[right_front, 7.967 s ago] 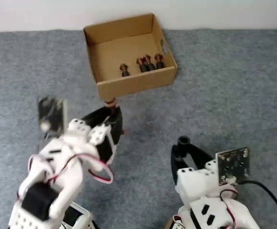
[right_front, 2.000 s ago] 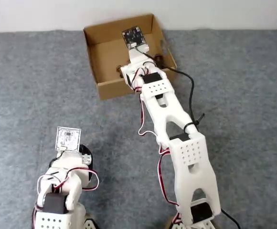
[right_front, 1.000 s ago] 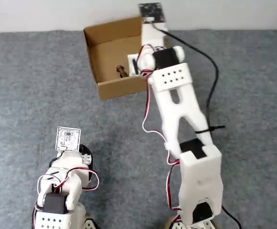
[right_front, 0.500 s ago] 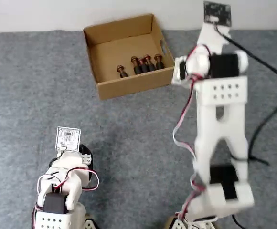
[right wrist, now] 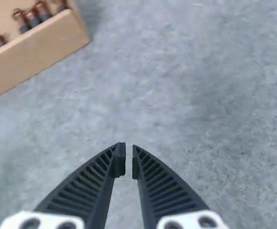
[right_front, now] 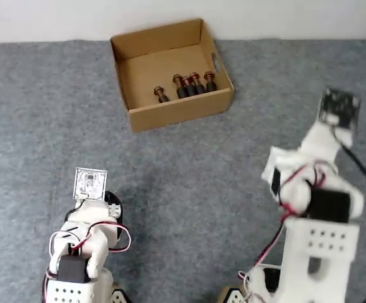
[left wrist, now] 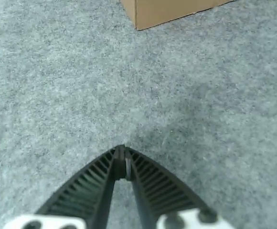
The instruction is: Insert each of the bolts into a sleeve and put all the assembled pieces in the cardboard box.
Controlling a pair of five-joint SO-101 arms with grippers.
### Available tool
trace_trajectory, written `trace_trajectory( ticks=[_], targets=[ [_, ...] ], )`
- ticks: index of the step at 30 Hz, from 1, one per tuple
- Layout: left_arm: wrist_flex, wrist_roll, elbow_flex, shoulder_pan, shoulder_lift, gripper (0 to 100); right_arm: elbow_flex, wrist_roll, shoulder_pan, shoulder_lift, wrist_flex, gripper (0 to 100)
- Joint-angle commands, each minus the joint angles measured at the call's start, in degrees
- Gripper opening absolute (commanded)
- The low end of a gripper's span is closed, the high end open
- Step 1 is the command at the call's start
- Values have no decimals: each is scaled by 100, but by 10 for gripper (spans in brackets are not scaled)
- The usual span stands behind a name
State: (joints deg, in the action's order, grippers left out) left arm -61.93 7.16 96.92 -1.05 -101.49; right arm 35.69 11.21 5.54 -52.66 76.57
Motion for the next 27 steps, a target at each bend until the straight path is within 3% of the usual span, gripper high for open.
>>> trace_trajectory(
  ticks=[1, 11, 22, 27],
  targets=[
    [132, -9, -31, 44, -44, 7, 1169, -176, 198, -831, -743, 9],
    [132, -9, -31, 44, -44, 7, 3877, -897, 277, -2870, -2044, 9],
    [132, -9, -31, 44, -44, 7, 5635, -1327, 127, -5033, -1446, 9],
    [132, -9, -31, 44, -35, 7, 5960, -1284, -207, -5086, -1147, 9]
  ],
)
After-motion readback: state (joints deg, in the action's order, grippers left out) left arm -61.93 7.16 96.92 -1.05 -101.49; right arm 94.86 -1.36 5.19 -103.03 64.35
